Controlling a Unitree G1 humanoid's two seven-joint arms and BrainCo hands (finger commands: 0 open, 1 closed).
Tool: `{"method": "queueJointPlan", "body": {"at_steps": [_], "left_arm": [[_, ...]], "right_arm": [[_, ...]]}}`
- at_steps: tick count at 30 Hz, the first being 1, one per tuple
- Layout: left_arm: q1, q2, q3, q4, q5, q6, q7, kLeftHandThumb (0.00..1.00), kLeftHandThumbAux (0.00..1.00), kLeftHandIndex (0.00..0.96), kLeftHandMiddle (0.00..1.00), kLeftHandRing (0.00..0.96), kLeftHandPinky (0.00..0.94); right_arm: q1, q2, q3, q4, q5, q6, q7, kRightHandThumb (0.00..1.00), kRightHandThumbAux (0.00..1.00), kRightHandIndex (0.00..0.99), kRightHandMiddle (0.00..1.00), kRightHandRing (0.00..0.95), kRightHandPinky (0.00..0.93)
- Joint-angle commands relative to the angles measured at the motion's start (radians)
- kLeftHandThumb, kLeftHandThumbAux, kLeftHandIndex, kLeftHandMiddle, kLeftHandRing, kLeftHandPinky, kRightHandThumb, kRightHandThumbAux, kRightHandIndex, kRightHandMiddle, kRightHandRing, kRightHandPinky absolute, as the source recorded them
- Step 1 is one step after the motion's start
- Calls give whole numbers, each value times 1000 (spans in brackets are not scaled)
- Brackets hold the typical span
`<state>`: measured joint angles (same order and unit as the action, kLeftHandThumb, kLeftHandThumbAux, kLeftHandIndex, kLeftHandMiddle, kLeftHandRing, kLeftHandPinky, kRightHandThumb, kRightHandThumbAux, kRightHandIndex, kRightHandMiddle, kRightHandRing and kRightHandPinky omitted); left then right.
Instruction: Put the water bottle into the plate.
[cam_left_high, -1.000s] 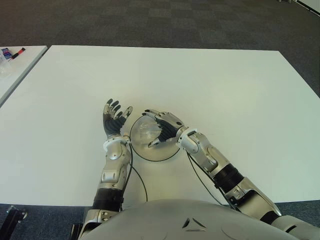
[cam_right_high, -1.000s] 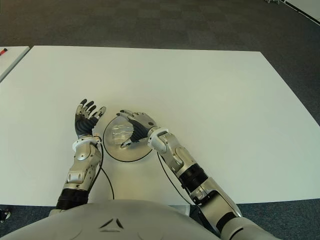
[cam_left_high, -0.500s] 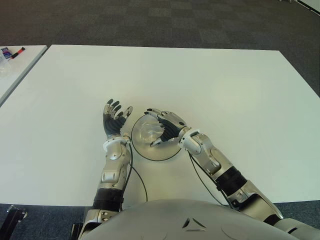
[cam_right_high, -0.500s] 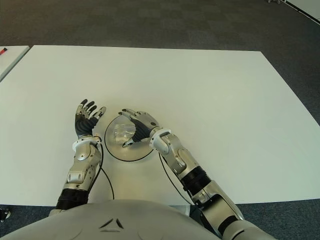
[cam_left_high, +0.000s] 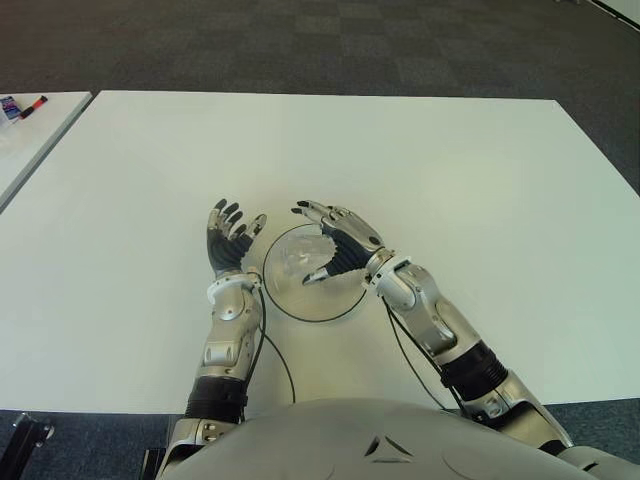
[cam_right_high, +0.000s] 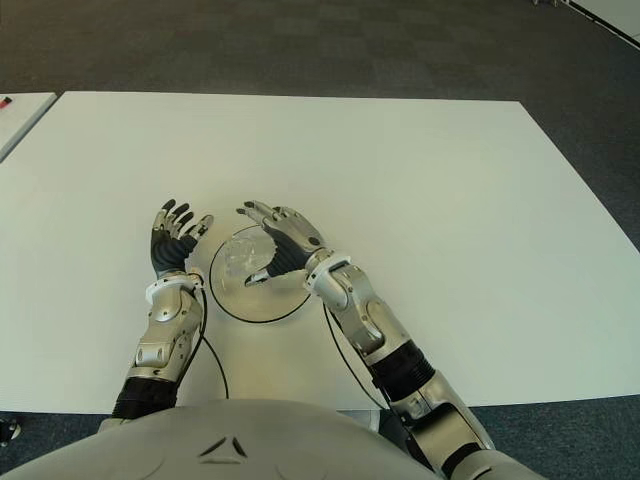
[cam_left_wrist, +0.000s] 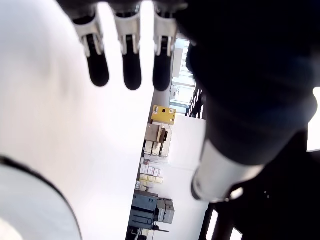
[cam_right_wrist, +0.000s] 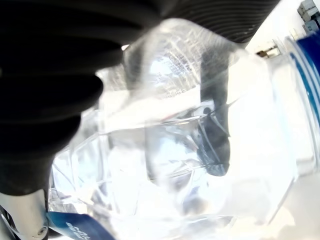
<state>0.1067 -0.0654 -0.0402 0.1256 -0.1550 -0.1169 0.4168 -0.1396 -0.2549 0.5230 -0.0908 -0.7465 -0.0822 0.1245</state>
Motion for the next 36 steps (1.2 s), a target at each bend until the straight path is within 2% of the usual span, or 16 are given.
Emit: {"method": "queueJointPlan", "body": {"at_steps": [1,15,36], "left_arm": [[6,-85,0,11,6,15,-2,53,889,148,213,205,218],[1,-90,3,19,5,2,1,65,892,155,225,222,244],[-2,-95,2,18,20,13,14,86,872,179,247,246,263]], "right_arm": [[12,10,-23,-49,-2,4,-23,0,914,0,0,0,0],[12,16,-35,-68,-45,-18,-103,0,919,0,0,0,0],[10,27,-48,-69,-25,-3,-83,0,912,0,0,0,0]]}}
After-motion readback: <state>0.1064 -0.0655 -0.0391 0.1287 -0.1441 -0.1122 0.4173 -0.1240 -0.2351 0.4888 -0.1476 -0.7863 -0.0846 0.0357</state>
